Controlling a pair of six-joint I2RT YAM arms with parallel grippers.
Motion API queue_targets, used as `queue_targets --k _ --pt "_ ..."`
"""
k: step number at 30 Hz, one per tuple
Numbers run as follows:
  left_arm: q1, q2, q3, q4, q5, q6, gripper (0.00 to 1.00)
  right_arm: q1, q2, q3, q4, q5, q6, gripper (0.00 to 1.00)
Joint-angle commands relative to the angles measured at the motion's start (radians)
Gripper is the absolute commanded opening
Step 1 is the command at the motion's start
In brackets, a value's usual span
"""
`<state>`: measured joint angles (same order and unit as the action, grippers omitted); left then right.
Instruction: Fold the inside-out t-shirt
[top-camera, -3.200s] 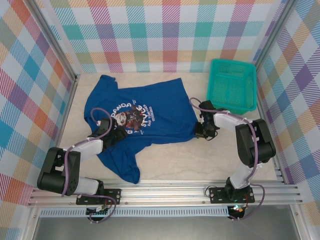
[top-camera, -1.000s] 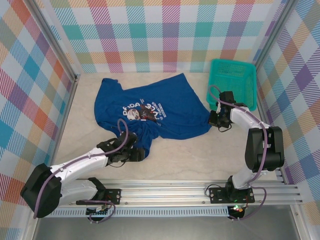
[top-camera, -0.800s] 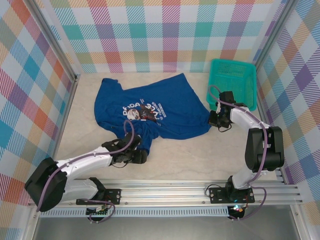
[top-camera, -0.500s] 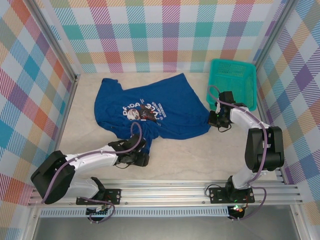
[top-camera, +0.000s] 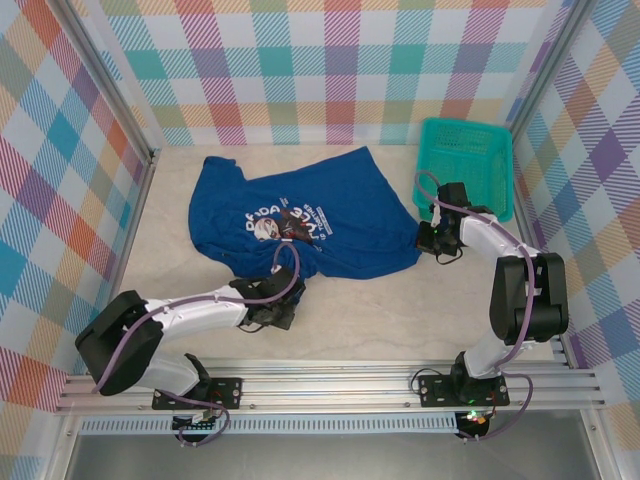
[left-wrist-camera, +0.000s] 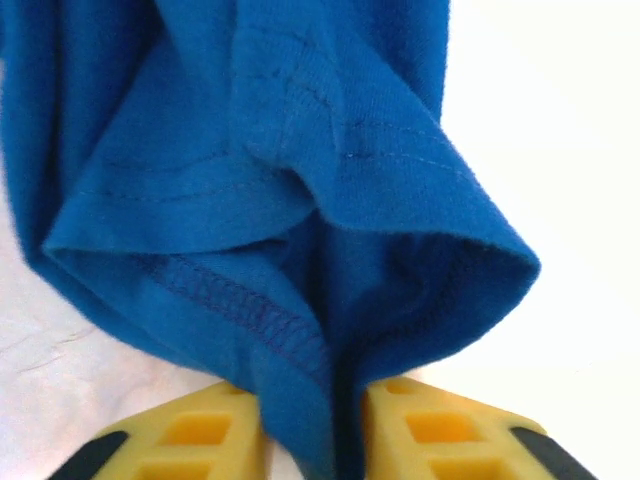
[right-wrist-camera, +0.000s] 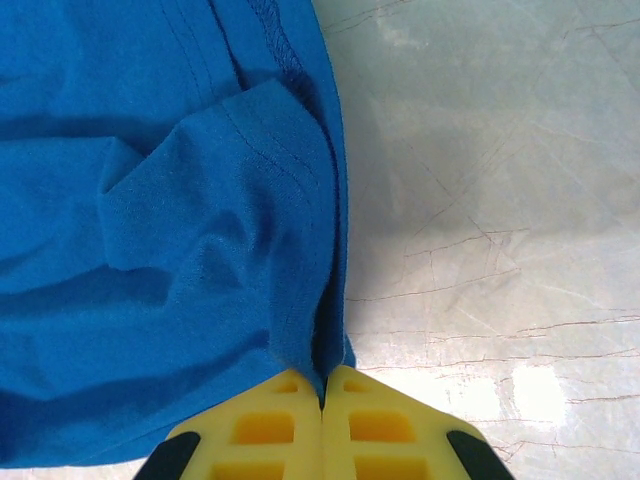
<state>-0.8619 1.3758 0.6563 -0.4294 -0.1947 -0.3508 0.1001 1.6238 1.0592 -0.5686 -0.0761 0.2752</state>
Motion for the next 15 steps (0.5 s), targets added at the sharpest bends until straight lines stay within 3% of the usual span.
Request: queue_targets --k 1,5,8,11,15 --pt "-0.013 -0.088 0.038 -0.090 -0.091 -0.009 0.18 0.009 -0.044 -0.002 -0.006 -0.017 -0.009 0.00" --pt "-0.010 -0.226 0.087 -0.184 -0.229 -0.010 0.01 0.010 -0.103 0.004 0.025 -0.041 0.008 0.00" --pt "0.023 -0.344 0.204 -0.272 -0.402 0.030 0.00 0.012 -0.200 0.023 0.079 -0.085 0.031 0.00" --pt "0.118 -0.452 0.355 -0.316 -0.528 0.111 0.00 0.010 -0.297 0.115 0.071 -0.037 0.028 0.00" --pt "0.304 -0.542 0.608 -0.340 -0.521 0.247 0.00 0.007 -0.389 0.292 0.008 0.042 -0.013 0.00"
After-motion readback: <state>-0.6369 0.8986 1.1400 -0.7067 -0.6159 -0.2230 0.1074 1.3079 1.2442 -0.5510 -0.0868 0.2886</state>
